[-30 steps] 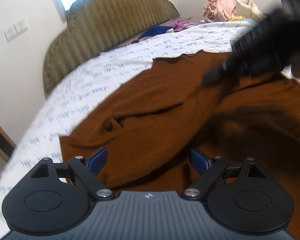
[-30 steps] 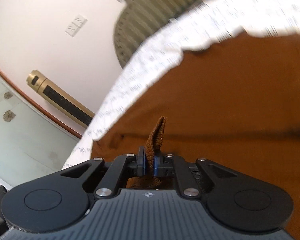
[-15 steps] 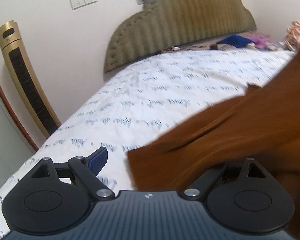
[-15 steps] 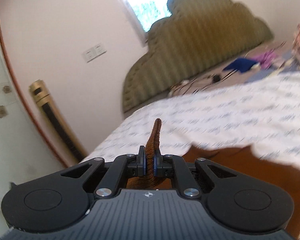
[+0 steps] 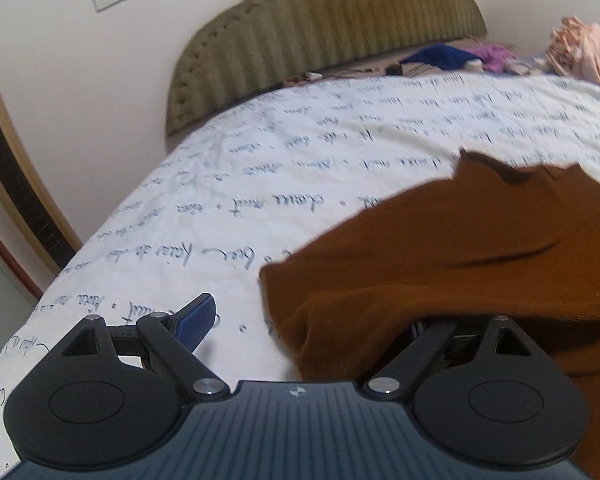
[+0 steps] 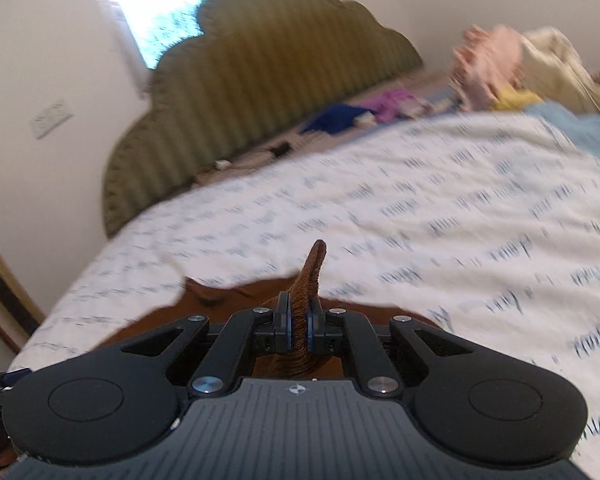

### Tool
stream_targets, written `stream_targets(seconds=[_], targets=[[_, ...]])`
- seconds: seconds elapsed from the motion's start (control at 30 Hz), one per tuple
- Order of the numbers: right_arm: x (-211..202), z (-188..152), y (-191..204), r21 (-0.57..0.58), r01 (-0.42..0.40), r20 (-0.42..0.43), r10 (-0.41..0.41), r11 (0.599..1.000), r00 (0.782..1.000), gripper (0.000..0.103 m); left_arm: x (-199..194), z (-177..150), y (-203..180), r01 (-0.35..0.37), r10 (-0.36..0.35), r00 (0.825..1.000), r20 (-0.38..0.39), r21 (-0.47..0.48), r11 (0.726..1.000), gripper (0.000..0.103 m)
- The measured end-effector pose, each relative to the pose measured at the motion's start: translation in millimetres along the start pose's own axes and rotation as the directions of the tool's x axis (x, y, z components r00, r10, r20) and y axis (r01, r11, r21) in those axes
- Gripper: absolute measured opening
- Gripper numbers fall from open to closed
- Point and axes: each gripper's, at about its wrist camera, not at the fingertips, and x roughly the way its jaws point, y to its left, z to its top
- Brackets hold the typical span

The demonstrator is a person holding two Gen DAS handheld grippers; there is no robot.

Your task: Fold small clothes

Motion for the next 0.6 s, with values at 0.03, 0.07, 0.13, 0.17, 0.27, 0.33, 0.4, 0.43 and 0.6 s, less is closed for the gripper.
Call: stream_targets(seconds=[0.03,0.07,0.13,0.17,0.27,0.33,0.4,0.43,0.6], targets=[[3.1,-3.4,-7.0,0.014,0.011,-0.011,-0.011,1.0,1.0,0.012,-0.4,-1.9,0.2,0.003,-0.003,1.0,-0.004,0.007,1.0,0.089],[6.0,-6.8,-12.4,0.027,0.021,-0.023,-0.02,0.999,1.0,0.012,-1.5,-3.9,1.5,0.009,-0.009,1.0,-0.007,0.013,1.0,0.089],[8.8,-13.6,-20.5,0.04,0.038,-0.043,-0.037,0.998,0.998,0.012,-2.9,-6.7,5.3,0.03,-0.03,0.999,-0.011,0.025,0.999,0.089],[9.9,-16.5,-23.3,0.041,0.046,-0.05,-0.044,0.998,0.998,0.012,-3.7,-8.1,7.7,0.04,-0.039,0.999,-0.015,0.033,0.999,0.089],[12.3,-23.8,-26.1,0.041,0.076,-0.069,-0.073,0.996,0.995,0.012,-6.0,-13.2,13.6,0.056,-0.054,0.998,-0.027,0.063,0.996,0.089],[15.1,-27.4,-27.5,0.039,0.094,-0.095,-0.09,0.995,0.991,0.013,-10.1,-17.8,16.9,0.065,-0.064,0.998,-0.026,0.078,0.995,0.089],[18.9,-30.6,-30.6,0.042,0.109,-0.128,-0.103,0.993,0.986,0.021,-15.9,-22.2,20.3,0.067,-0.065,0.998,-0.025,0.082,0.994,0.089],[18.4,-31.7,-31.8,0.04,0.118,-0.129,-0.112,0.992,0.985,0.023,-19.4,-24.0,22.1,0.074,-0.072,0.997,-0.024,0.078,0.994,0.089],[-5.3,-33.6,-23.9,-0.006,0.219,-0.033,-0.219,0.976,0.975,0.029,-37.3,-31.9,25.3,0.119,-0.118,0.993,-0.02,0.048,0.992,0.089]])
